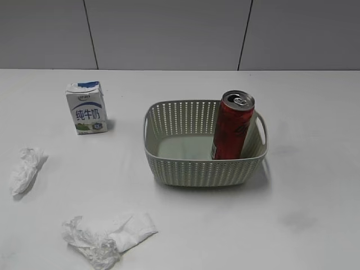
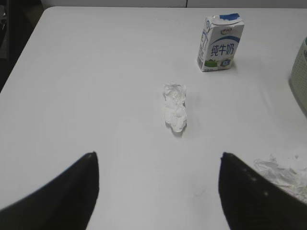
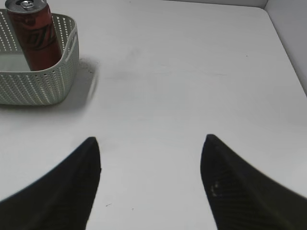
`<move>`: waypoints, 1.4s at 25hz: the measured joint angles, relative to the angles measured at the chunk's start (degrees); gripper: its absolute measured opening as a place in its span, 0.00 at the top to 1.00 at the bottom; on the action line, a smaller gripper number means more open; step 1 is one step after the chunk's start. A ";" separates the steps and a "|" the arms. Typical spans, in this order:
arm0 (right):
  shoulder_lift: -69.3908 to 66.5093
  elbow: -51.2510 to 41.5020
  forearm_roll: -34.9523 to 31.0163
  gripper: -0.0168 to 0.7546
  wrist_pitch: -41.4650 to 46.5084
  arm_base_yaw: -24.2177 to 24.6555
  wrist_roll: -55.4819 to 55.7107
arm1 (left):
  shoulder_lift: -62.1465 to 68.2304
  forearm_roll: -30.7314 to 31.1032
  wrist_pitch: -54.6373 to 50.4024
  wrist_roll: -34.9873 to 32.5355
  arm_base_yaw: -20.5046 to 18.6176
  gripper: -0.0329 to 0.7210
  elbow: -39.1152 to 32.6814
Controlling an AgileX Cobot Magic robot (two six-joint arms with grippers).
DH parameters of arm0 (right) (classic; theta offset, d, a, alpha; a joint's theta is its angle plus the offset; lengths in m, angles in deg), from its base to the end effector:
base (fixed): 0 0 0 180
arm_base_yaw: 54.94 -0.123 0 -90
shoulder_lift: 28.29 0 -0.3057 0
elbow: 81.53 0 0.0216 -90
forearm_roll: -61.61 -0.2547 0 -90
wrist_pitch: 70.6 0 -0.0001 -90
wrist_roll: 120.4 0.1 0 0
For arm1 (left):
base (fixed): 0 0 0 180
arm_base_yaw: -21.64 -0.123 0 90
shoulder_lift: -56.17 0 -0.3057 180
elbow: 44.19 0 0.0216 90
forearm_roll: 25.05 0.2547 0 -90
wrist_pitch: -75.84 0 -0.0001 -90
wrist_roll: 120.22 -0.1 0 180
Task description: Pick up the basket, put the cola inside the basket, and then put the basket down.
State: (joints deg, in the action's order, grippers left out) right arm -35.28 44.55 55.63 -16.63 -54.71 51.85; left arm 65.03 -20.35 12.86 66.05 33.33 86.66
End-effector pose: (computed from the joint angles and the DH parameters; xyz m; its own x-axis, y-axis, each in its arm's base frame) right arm -0.0009 0.0084 0.2611 -0.4119 -0.0717 -0.9084 -0.1031 0.9942 -0.0318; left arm -0.0102 0.0096 0.2720 -0.5119 0.0325 -0.8584 0.1041 0.9943 -0.0244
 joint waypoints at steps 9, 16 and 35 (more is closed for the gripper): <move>0.00 0.00 0.00 0.33 0.00 0.00 0.00 | 0.00 -0.22 0.00 0.00 0.00 0.18 0.00; 0.00 0.00 0.00 0.33 0.00 0.00 0.00 | 0.00 -0.45 0.00 0.00 -1.57 0.18 0.00; 0.00 0.00 0.00 0.33 0.00 -2.80 0.00 | -0.58 -0.52 0.09 -0.05 -10.89 0.18 -0.06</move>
State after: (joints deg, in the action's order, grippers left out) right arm -35.28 44.55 55.63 -16.63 -57.51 51.85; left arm 64.45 -20.87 12.94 66.00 22.44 86.60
